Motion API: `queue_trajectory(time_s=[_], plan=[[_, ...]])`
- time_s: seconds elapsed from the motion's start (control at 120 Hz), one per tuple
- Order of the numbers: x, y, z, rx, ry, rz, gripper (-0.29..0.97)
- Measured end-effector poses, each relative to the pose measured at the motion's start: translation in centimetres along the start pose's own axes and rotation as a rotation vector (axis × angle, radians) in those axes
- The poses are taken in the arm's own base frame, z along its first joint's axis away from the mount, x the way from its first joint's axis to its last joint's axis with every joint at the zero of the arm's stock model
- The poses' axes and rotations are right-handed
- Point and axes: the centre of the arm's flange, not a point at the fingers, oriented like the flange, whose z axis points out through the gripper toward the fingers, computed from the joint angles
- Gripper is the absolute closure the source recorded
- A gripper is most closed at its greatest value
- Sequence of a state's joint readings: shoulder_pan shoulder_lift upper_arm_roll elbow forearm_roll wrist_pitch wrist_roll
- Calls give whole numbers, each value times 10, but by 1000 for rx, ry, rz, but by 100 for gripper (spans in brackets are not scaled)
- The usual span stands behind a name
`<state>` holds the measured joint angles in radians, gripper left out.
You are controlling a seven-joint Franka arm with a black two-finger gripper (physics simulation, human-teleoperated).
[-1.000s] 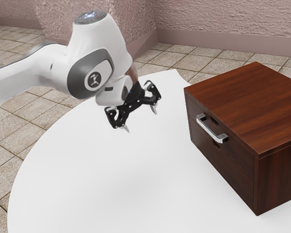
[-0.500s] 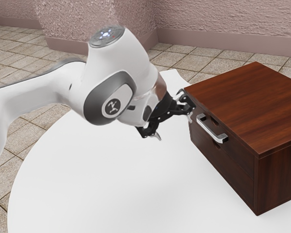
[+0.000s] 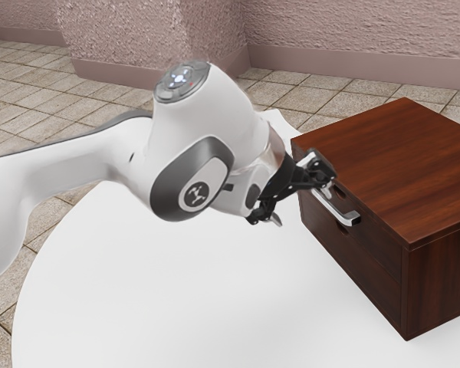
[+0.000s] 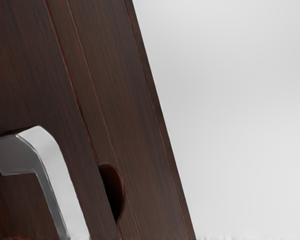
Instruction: Pull the drawer handle with one arm to open the drawer
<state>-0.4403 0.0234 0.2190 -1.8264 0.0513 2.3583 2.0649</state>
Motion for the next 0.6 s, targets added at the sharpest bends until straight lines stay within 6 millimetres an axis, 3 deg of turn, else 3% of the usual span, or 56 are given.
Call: queue_trajectory(time_s=[0.317,0.408,0.6], plan=[[-60,39,13,-36,-83,-78,0],[-58,37,13,-30,-90,-73,0],[-36,21,18,-14,-78,-34,0]])
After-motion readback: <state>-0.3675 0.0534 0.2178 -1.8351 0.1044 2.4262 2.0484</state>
